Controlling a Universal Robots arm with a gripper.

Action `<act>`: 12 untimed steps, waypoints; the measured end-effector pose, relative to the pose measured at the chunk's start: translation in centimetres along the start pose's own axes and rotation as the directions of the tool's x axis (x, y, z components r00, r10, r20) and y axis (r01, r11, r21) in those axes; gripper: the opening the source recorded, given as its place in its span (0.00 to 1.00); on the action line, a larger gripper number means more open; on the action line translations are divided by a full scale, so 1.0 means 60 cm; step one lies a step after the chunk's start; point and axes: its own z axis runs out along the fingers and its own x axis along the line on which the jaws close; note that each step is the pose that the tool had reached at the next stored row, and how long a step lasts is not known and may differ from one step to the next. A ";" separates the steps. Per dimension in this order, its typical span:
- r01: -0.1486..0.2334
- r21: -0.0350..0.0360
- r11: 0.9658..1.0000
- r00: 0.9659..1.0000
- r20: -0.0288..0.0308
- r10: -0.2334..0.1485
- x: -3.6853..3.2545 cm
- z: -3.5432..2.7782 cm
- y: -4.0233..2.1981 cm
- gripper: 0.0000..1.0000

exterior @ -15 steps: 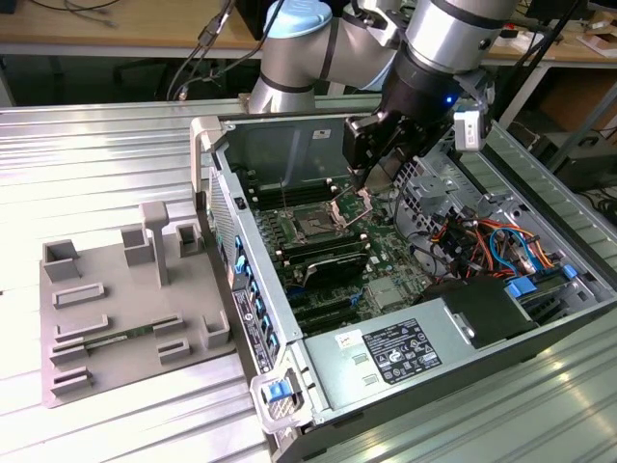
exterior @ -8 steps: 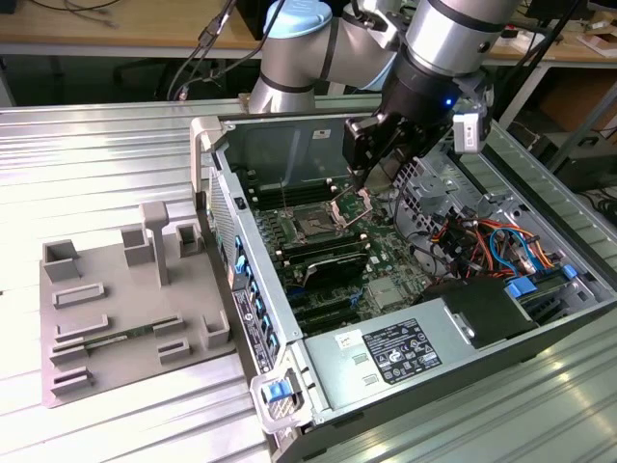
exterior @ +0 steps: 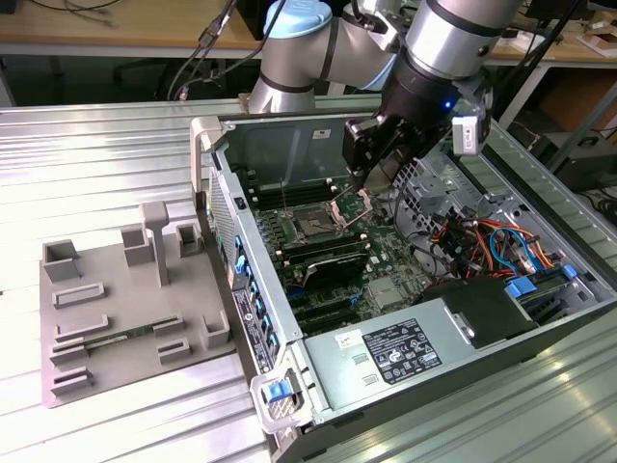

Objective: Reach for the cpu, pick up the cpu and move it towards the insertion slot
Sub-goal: 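Pick up the cpu and move it towards the insertion slot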

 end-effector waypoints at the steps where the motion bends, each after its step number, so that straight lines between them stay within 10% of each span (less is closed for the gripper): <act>1: 0.000 -0.002 1.000 1.000 0.000 0.000 0.000 0.001 0.000 0.55; 12: 0.000 -0.018 1.000 1.000 0.002 0.000 -0.002 0.007 -0.001 0.55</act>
